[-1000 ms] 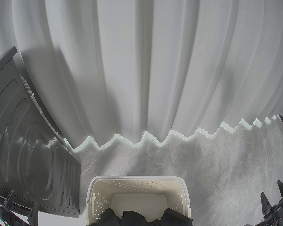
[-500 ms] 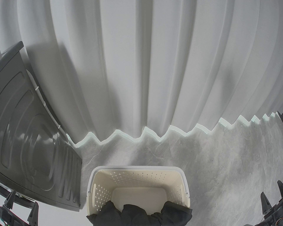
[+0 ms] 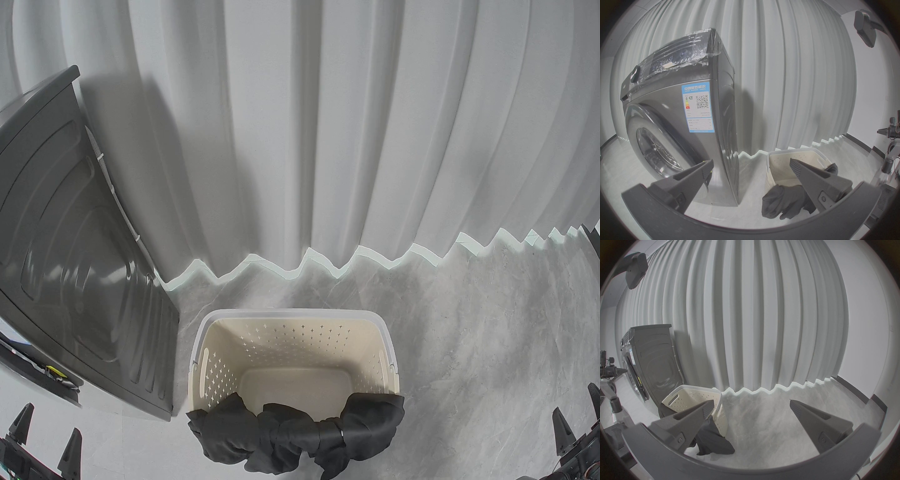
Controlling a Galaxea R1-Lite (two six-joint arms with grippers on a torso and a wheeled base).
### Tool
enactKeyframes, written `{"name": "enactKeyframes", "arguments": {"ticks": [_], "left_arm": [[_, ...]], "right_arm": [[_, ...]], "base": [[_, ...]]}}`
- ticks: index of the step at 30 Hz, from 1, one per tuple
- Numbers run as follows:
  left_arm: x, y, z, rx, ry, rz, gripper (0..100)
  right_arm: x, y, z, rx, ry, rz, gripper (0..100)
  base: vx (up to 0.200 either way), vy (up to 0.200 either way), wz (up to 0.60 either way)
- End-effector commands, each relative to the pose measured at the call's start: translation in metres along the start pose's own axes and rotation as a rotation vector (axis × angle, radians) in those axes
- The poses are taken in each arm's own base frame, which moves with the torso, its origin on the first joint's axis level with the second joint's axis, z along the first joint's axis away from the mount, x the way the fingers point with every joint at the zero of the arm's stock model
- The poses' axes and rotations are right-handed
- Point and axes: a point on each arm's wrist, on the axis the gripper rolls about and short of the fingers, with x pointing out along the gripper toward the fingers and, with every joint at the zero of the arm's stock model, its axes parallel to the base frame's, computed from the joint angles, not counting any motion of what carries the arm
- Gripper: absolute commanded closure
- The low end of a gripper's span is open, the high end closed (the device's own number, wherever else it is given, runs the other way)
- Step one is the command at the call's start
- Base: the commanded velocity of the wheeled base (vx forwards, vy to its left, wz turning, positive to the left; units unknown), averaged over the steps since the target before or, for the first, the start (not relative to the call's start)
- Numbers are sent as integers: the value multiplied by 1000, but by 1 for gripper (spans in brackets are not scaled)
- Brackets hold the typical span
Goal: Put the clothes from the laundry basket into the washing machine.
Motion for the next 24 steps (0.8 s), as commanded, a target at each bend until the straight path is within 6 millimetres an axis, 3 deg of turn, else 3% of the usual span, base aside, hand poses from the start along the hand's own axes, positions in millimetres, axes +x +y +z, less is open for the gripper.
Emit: {"name": "enactKeyframes", "arguments": {"ticks": [1, 24], "left_arm": [[0, 0, -5, -2, -2, 0, 0], [0, 0, -5, -2, 0, -5, 0]], "right_arm": [[0, 0, -5, -1, 1, 0, 0], [0, 0, -5, -1, 1, 0, 0]], "base": [[-200, 0, 0], [-200, 0, 0]]}}
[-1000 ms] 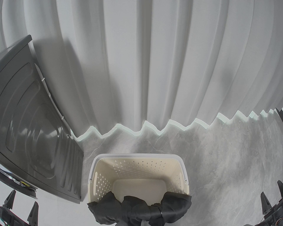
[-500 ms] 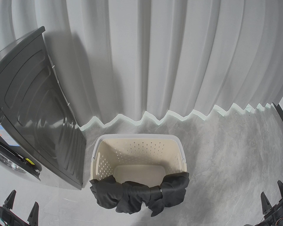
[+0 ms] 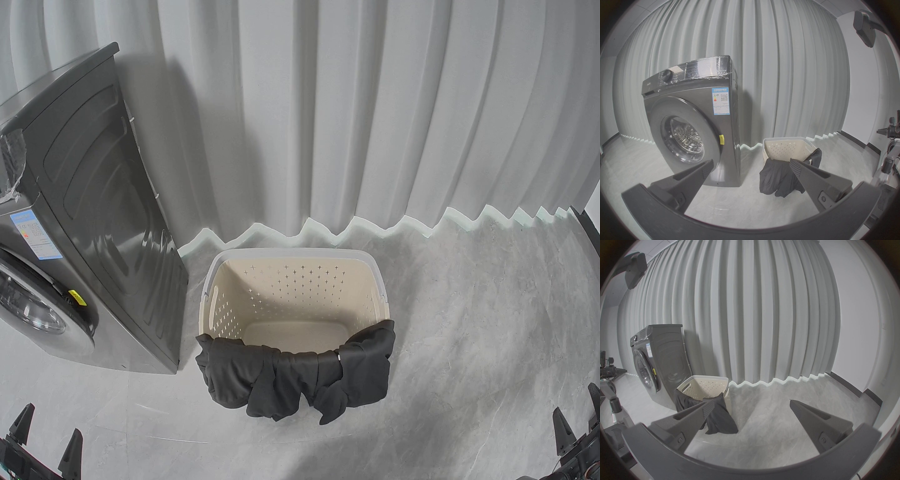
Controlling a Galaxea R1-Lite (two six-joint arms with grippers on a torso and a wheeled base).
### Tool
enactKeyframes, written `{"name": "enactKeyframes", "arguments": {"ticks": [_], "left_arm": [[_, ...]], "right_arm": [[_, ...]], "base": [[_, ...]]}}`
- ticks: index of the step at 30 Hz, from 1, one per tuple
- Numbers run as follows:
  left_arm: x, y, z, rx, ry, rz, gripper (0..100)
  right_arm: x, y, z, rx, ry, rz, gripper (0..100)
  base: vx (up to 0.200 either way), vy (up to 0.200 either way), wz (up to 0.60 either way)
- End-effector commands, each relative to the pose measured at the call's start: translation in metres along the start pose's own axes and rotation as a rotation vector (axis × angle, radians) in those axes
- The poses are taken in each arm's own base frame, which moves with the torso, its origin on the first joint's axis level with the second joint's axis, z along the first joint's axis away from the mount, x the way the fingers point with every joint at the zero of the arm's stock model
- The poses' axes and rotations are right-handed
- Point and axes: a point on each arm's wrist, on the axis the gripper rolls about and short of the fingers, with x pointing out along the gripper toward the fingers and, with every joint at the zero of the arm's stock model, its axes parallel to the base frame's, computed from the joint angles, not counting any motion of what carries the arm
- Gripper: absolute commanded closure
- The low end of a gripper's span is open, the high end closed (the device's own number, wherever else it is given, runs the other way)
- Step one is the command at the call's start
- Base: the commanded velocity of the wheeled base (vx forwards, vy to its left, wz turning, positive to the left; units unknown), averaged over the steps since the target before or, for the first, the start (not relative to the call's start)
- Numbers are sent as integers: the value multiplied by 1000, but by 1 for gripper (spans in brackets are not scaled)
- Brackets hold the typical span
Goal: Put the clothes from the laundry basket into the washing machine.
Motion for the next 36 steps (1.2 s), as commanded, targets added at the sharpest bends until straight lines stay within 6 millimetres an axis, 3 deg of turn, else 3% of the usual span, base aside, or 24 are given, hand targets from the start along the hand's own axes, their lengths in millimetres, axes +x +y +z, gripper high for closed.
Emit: {"name": "enactKeyframes", "arguments": {"ticks": [1, 9, 15, 36], "left_arm": [[0, 0, -5, -3, -1, -1, 0], [0, 0, -5, -1, -1, 2, 0], [0, 0, -5, -3, -1, -4, 0], [0, 0, -5, -9, -2, -4, 0]], "right_arm": [[0, 0, -5, -1, 1, 2, 0], [0, 0, -5, -1, 1, 2, 0], [0, 0, -5, -1, 1, 2, 0], [0, 0, -5, -1, 1, 2, 0]], "base": [[-200, 0, 0], [-200, 0, 0], [0, 0, 0], [0, 200, 0]]}}
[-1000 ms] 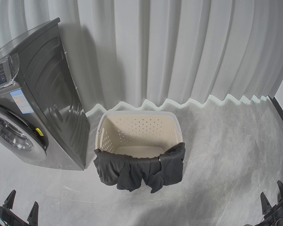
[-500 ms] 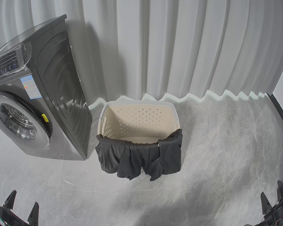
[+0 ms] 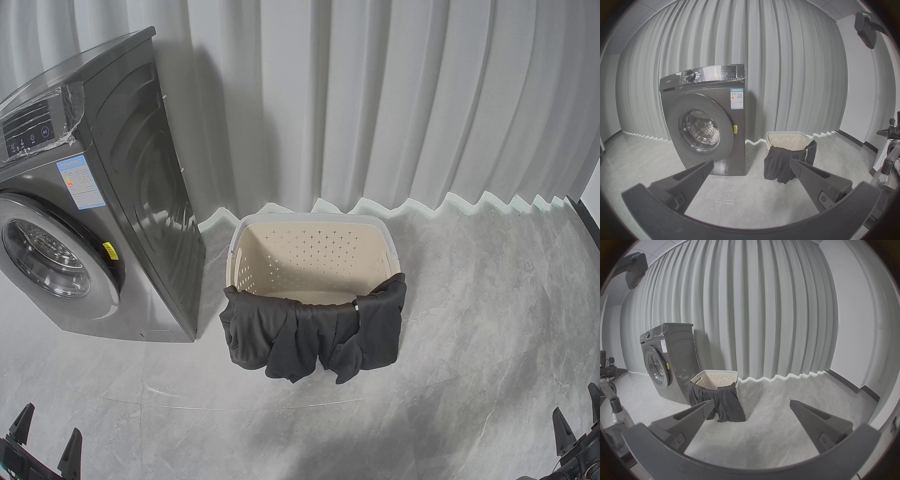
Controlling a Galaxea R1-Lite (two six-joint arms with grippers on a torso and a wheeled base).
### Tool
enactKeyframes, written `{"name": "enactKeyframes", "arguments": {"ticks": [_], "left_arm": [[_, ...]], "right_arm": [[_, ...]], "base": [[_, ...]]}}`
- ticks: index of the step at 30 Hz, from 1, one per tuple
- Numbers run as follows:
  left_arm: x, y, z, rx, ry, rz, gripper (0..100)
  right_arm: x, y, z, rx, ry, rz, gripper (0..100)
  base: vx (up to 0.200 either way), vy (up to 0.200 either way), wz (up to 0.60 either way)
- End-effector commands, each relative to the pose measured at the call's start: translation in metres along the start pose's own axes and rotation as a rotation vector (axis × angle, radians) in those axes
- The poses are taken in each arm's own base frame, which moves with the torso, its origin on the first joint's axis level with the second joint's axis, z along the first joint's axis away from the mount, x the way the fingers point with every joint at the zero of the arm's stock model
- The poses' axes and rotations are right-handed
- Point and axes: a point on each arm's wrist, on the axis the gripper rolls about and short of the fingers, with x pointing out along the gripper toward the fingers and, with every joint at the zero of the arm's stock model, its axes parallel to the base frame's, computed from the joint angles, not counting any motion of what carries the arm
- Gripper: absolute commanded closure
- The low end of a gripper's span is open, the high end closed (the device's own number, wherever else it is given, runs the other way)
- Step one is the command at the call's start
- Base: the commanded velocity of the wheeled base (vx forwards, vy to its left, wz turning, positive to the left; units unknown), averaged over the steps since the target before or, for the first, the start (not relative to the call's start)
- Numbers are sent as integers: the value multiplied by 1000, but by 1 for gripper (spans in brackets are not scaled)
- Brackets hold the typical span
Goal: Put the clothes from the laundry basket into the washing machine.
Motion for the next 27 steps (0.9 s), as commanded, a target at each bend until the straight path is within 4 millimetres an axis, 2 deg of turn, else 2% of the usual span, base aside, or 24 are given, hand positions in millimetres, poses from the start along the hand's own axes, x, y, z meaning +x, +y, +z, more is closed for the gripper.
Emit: {"name": "enactKeyframes", "arguments": {"ticks": [1, 27], "left_arm": [[0, 0, -5, -1, 0, 0, 0], [0, 0, -5, -1, 0, 0, 0]], "right_arm": [[0, 0, -5, -1, 2, 1, 0], [0, 0, -5, -1, 2, 1, 0]], "base": [[0, 200, 0], [0, 200, 0]]}}
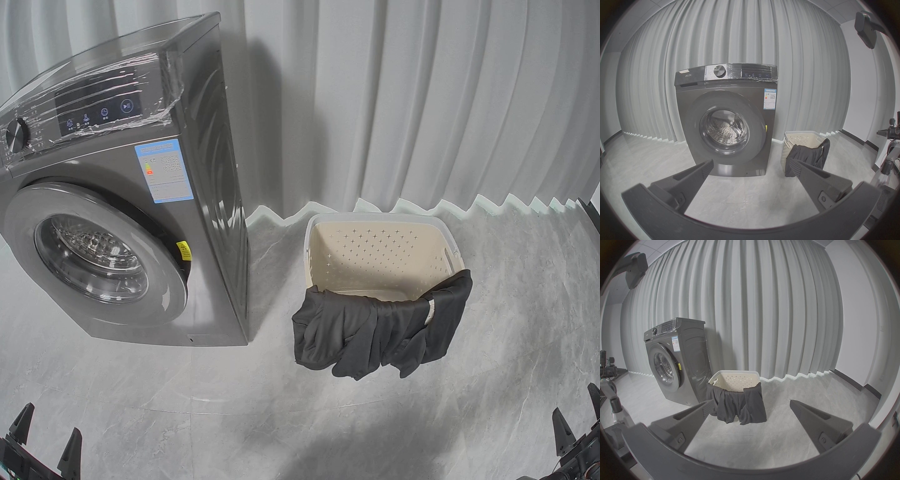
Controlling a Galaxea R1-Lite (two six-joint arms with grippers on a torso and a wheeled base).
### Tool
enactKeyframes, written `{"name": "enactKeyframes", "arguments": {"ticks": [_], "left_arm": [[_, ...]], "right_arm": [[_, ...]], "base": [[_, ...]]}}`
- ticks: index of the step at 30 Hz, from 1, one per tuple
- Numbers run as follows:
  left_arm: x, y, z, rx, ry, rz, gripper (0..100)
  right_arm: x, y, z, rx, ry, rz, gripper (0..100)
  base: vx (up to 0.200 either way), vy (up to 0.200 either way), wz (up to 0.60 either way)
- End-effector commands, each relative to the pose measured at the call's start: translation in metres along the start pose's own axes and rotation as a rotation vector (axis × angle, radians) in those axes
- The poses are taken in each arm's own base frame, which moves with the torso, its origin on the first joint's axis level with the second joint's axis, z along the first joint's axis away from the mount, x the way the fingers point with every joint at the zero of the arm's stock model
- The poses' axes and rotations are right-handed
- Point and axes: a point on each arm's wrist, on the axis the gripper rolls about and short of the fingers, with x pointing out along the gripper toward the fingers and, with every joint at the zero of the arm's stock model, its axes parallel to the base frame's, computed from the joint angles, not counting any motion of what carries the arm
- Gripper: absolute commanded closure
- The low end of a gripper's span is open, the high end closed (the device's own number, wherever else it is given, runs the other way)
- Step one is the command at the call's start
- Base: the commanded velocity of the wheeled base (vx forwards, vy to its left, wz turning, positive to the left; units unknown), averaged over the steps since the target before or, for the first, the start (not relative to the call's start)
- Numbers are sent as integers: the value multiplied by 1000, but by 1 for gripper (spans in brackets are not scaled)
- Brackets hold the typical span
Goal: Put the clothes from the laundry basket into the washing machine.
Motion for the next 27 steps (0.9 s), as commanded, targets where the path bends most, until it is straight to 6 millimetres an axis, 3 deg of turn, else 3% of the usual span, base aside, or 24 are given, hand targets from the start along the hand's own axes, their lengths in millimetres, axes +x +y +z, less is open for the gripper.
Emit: {"name": "enactKeyframes", "arguments": {"ticks": [1, 15, 27], "left_arm": [[0, 0, -5, 0, 0, 1, 0], [0, 0, -5, 0, 0, 1, 0], [0, 0, -5, 0, 0, 0, 0]], "right_arm": [[0, 0, -5, 0, 1, 1, 0], [0, 0, -5, 0, 1, 1, 0], [0, 0, -5, 0, 1, 1, 0]], "base": [[0, 200, 0], [0, 200, 0], [0, 0, 0]]}}
